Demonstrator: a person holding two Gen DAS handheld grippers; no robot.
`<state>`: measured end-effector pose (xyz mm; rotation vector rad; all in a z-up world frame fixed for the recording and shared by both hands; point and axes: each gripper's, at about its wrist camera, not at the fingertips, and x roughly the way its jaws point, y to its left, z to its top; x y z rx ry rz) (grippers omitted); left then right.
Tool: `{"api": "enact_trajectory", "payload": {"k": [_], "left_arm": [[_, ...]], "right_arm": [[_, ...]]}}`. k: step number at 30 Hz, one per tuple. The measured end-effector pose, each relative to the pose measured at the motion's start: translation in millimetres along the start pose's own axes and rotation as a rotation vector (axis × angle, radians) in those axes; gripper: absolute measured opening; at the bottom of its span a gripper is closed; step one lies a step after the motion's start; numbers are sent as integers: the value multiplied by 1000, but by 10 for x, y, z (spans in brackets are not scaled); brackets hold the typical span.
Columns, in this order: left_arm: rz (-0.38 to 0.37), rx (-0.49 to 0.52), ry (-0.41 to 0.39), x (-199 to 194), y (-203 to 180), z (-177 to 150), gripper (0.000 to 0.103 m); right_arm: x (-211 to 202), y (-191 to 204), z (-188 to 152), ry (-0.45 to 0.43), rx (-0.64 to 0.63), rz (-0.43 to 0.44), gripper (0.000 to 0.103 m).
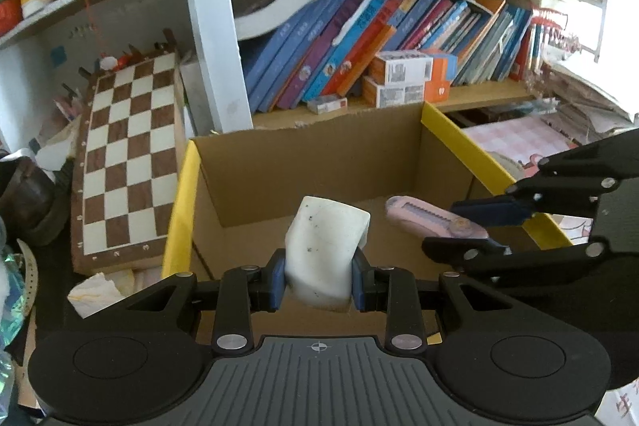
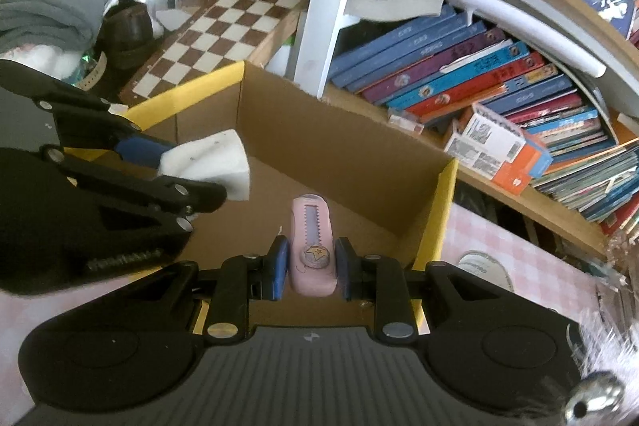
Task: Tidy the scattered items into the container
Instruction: 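Lift sponge and cutter and carry both over the yellow box, then open right tool dropping cutter in box while left tool releases sponge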
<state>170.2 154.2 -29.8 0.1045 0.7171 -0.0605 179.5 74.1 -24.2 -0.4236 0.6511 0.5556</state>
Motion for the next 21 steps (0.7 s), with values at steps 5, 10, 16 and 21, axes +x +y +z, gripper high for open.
{"api": "enact_trajectory", "payload": {"k": [5, 10, 16, 21], "left_arm": [[18, 6, 37, 119, 17, 22, 30], [14, 1, 62, 167, 45, 17, 30], [-26, -53, 105, 233, 132, 13, 30], [-47, -75, 125, 259, 163, 5, 31]], "right_arm": [[77, -31, 60, 14, -12, 21, 23], [115, -89, 78, 43, 23, 61, 23], [175, -194, 75, 95, 115, 128, 23], [198, -226, 70, 115, 151, 158, 23]]}}
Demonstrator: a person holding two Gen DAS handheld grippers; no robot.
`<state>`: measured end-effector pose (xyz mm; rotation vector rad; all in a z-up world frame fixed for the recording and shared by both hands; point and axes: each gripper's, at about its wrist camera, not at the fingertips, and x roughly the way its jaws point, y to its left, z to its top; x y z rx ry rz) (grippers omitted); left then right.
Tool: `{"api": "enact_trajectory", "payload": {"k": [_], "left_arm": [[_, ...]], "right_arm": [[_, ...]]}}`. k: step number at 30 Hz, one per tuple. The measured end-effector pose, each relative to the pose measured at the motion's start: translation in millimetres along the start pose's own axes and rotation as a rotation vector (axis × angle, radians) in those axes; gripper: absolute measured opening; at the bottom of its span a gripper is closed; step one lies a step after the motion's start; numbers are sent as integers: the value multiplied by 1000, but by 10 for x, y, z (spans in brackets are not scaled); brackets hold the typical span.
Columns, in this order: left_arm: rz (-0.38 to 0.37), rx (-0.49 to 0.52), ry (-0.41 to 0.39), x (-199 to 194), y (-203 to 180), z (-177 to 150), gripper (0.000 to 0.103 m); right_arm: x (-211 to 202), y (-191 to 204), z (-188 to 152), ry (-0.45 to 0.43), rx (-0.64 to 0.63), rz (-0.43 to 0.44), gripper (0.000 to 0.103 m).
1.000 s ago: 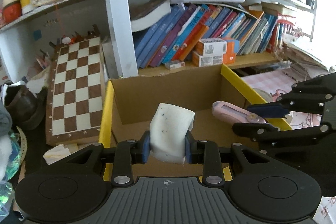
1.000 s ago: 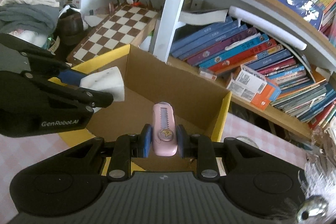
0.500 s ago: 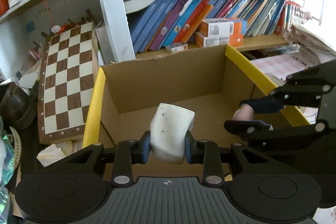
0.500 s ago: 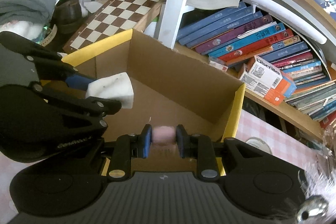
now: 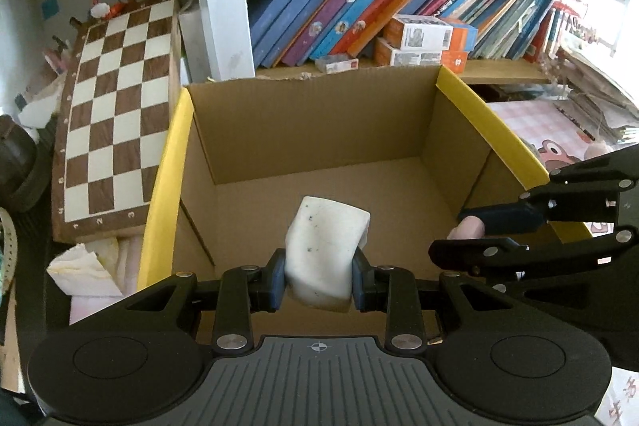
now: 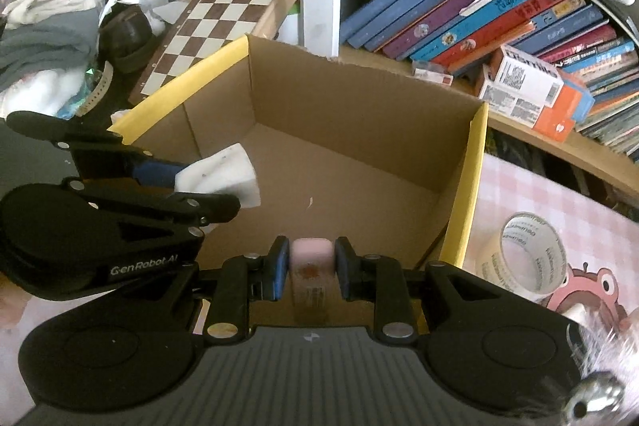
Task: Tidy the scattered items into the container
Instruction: 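Open right tool dropping cutter in box while left tool releases sponge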
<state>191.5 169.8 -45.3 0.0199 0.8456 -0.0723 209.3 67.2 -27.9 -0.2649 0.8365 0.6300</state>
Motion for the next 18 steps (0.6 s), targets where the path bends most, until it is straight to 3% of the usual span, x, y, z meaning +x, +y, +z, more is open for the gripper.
{"api": "enact_trajectory", "payload": {"k": [8, 18], "left_arm": [[-28, -30, 23, 14, 49, -14, 32], [-12, -41, 21, 4, 56, -14, 36]], "right_arm": [[4, -6, -7, 23, 15, 22, 23], [-8, 9, -10, 10, 9, 5, 28]]}}
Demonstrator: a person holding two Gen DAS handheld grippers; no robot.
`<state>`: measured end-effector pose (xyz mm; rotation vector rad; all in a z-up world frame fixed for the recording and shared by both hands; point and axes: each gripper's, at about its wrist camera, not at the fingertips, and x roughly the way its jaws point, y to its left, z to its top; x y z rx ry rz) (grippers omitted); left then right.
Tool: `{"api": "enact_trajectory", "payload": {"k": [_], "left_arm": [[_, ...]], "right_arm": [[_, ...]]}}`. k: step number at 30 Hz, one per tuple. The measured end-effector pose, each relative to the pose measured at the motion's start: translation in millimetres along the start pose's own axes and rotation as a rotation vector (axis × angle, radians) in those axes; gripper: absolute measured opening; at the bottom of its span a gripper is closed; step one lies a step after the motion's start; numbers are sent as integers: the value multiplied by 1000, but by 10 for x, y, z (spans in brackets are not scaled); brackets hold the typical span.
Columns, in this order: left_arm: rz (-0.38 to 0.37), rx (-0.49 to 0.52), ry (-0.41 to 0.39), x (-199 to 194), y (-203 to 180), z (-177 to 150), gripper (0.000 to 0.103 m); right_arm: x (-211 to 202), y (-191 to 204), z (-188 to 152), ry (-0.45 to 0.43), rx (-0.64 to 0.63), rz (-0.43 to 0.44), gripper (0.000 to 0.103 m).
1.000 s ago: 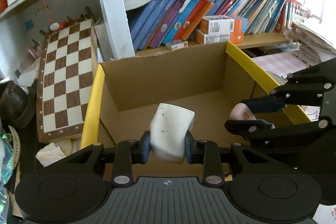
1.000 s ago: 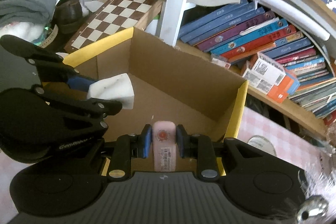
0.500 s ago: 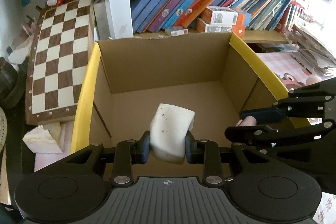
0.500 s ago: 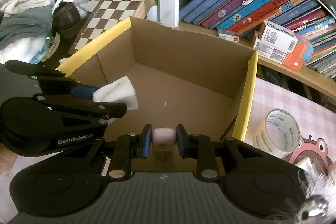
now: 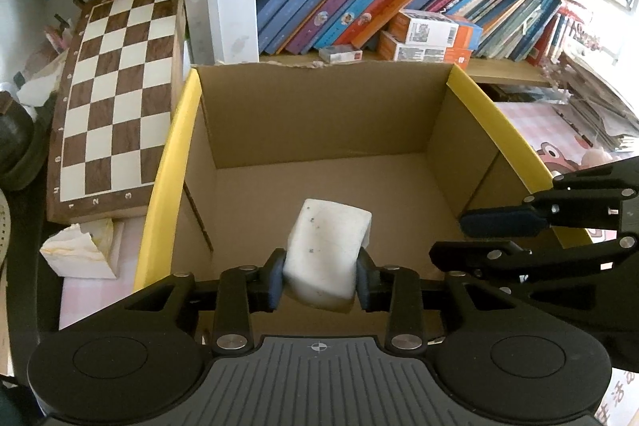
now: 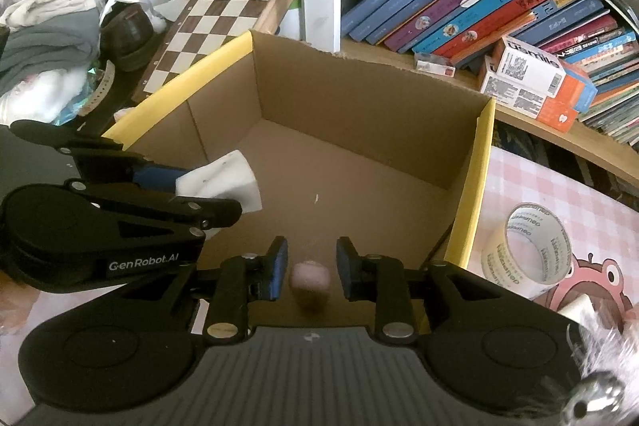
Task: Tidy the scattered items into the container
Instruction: 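Open right tool dropping cutter in box while left tool releases sponge, then raise both open tools from the box and swing toward the white charger and pink pig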
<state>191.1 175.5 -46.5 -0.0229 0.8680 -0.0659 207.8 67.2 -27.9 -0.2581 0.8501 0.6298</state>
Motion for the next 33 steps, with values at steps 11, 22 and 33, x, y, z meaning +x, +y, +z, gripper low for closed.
{"api": "enact_trajectory", "payload": {"k": [11, 22, 33], "left_arm": [[20, -2, -29, -83, 7, -20, 47], [39, 0, -69, -260, -30, -63, 58], [49, 12, -121, -519, -124, -142, 68]], "right_arm": [[-75, -24, -19, -29, 9, -33, 44], [-256, 16, -89, -81, 9, -57, 50], [-527, 54, -228, -143, 17, -88, 64]]}}
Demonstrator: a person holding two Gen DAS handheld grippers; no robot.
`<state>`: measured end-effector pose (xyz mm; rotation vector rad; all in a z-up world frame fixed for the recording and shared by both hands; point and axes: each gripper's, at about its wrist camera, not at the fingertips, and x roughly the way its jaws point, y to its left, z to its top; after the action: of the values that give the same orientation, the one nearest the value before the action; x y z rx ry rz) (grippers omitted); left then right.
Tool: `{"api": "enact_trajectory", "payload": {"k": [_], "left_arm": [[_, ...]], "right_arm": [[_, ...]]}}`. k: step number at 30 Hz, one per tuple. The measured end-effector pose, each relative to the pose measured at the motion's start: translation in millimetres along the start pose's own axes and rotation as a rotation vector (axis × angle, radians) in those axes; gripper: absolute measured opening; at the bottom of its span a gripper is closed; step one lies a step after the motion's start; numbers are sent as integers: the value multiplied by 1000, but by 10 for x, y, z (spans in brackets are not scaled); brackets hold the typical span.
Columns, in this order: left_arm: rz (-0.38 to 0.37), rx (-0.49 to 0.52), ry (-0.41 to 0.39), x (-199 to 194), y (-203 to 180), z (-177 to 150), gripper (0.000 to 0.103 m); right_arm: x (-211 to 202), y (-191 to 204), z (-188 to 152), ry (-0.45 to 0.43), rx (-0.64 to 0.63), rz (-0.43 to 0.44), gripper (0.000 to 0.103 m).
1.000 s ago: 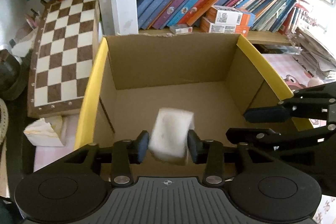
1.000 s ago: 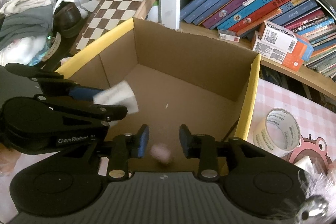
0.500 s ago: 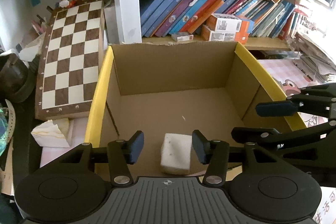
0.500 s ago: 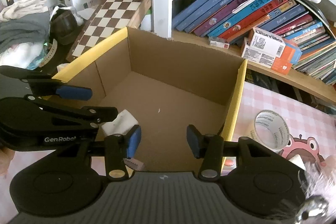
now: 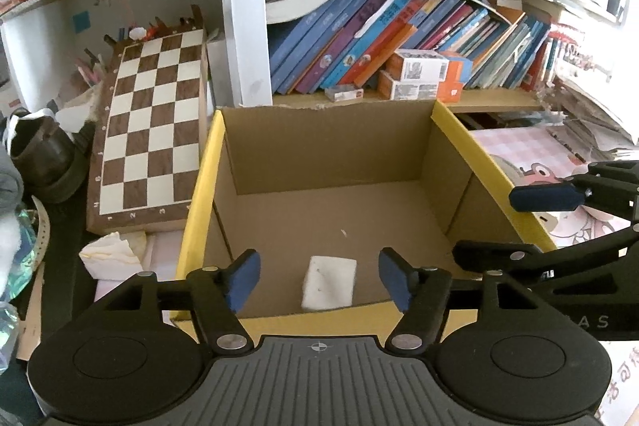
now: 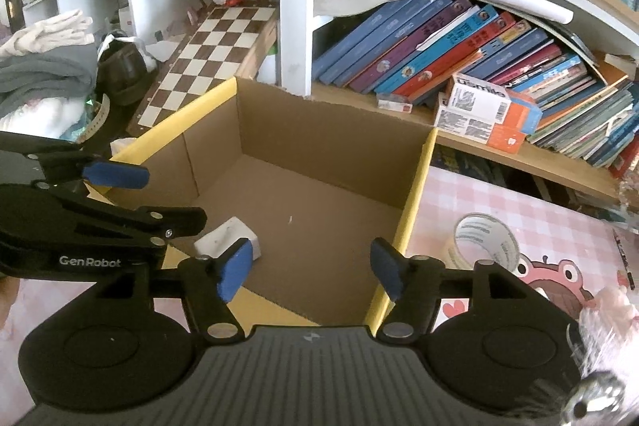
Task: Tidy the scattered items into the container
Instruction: 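Raise both open tools from the box and swing toward the white charger and pink pig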
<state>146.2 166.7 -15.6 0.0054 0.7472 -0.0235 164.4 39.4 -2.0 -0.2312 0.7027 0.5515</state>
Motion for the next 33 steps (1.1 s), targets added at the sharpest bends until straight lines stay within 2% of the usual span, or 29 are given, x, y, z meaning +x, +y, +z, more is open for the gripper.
{"api": "enact_trajectory", "payload": {"k": [15, 27, 33], "left_arm": [[-11, 46, -50, -318, -202, -116, 73], [-44, 85, -55, -454, -357, -260, 76], [-62, 94, -46, -512, -408, -377, 81]], "right_arm": [[-377, -18, -250, -55, 28, -47, 74], [-608, -39, -537, -59, 50, -88, 78], [-738, -45, -658, -67, 66, -109, 81]]}}
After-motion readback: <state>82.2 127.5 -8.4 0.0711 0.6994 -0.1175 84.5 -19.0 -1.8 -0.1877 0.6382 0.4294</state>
